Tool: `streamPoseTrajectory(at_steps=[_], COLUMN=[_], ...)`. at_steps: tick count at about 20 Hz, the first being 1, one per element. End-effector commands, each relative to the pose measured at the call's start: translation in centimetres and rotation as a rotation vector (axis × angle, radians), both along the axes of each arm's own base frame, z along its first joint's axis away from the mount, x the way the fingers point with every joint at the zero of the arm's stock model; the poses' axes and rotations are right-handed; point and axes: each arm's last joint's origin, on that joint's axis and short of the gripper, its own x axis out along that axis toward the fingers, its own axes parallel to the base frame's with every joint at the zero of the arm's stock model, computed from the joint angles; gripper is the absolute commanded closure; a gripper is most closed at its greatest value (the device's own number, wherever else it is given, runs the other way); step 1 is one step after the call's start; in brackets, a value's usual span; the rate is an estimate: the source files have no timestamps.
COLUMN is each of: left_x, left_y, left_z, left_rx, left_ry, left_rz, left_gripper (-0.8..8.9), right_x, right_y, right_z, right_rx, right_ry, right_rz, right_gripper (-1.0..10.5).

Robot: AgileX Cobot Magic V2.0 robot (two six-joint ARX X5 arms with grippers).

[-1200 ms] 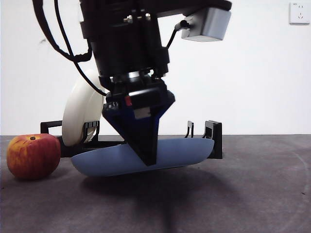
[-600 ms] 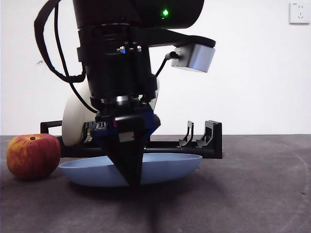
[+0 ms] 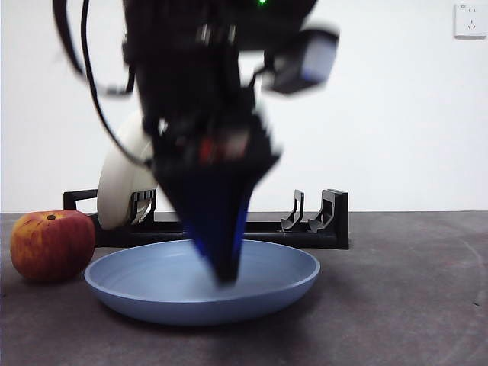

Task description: Take the blue plate from the plate rack,put the plate on the table,take the apple from the table,put the apple in the plate

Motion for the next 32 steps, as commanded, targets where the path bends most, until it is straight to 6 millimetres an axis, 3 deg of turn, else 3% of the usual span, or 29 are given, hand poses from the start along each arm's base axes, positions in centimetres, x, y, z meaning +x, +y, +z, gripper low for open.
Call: streamPoseTrajectory(at_steps=[1, 3, 6, 10, 13, 15, 17, 20, 25, 32], left_x=[-0.5, -1.4, -3.3, -6.4, -8.6, -10.0, -11.1, -12.5, -13.2, -13.5], left_y=[0.3, 1.1, 4.0, 9.5, 13.9, 16.6, 19.0, 21.6, 23.1, 24.2], left_z=[3.0, 5.9, 10.2, 14.9, 16.8, 17.5, 17.7, 18.2, 18.4, 18.4], left_rx=[-0.112, -0.217, -0.360, -0.486, -0.523, -0.538, -0.538, -0.605, -0.650, -0.644], left_ry=[0.064, 0.122, 0.118, 0.025, -0.095, -0.154, -0.212, -0.264, -0.320, -0.432], left_rz=[0.055, 0.045, 0.037, 0.110, 0.238, 0.319, 0.398, 0.471, 0.521, 0.579], left_gripper=[5.36, 5.98, 8.28, 8.22, 8.22, 8.22, 8.22, 8.22, 8.22, 8.22], right_x=[0.0, 0.0, 0.2, 0.4, 0.9, 1.5, 2.5, 4.5, 6.5, 7.9], right_y=[0.0, 0.4, 1.9, 5.2, 8.3, 10.8, 13.7, 19.4, 26.7, 36.1], right_z=[0.1, 0.1, 0.3, 0.9, 1.2, 1.8, 2.7, 3.9, 2.9, 0.1], right_rx=[0.002, -0.012, 0.012, 0.100, 0.146, 0.131, 0.085, 0.002, -0.122, -0.300], right_ry=[-0.006, -0.024, -0.057, -0.100, -0.095, -0.077, -0.077, -0.112, -0.149, -0.247], right_rz=[0.002, 0.072, 0.173, 0.297, 0.406, 0.479, 0.541, 0.685, 0.839, 1.002], right_gripper=[9.5, 9.5, 9.4, 9.3, 7.7, 6.6, 4.9, 3.0, 1.8, 1.8])
